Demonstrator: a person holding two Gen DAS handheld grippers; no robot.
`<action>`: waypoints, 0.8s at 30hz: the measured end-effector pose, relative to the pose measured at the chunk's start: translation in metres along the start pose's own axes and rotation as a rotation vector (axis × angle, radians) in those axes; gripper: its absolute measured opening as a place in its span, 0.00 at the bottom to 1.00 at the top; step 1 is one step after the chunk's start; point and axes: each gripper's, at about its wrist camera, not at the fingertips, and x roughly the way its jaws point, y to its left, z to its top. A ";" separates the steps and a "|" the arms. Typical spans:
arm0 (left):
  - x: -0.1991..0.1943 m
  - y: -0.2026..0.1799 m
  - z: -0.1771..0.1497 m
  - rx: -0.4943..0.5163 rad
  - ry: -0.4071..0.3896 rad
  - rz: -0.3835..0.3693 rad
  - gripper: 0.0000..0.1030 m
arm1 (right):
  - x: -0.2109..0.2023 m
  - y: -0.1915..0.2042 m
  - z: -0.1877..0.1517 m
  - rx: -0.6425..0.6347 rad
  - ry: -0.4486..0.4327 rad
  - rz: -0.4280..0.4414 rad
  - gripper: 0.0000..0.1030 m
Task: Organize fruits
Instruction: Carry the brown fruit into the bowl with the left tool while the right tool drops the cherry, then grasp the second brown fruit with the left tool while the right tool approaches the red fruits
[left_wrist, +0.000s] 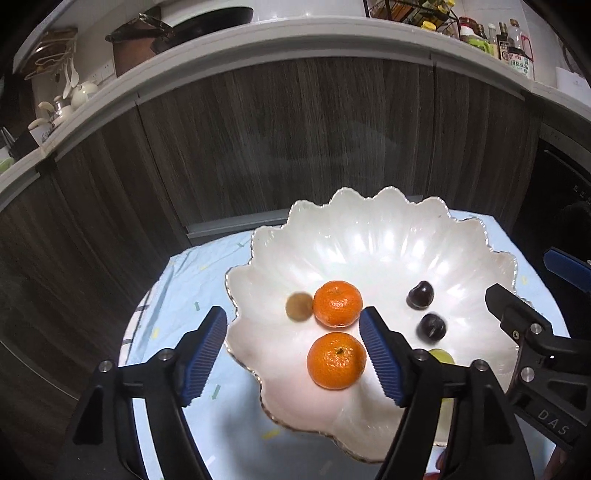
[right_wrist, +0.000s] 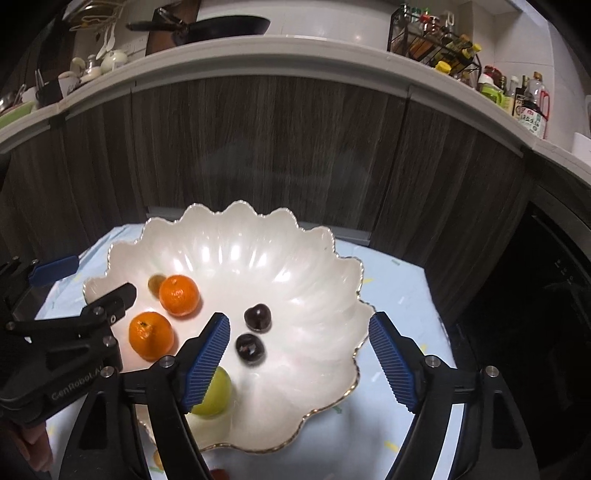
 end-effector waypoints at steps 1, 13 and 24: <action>-0.005 0.001 0.000 -0.002 -0.006 -0.001 0.75 | -0.003 0.000 0.001 0.003 -0.004 0.002 0.77; -0.058 -0.006 -0.013 -0.015 -0.071 0.041 0.88 | -0.043 -0.006 -0.014 0.023 -0.028 0.007 0.78; -0.083 -0.024 -0.036 -0.010 -0.071 0.022 0.88 | -0.069 -0.024 -0.039 0.049 -0.016 0.014 0.78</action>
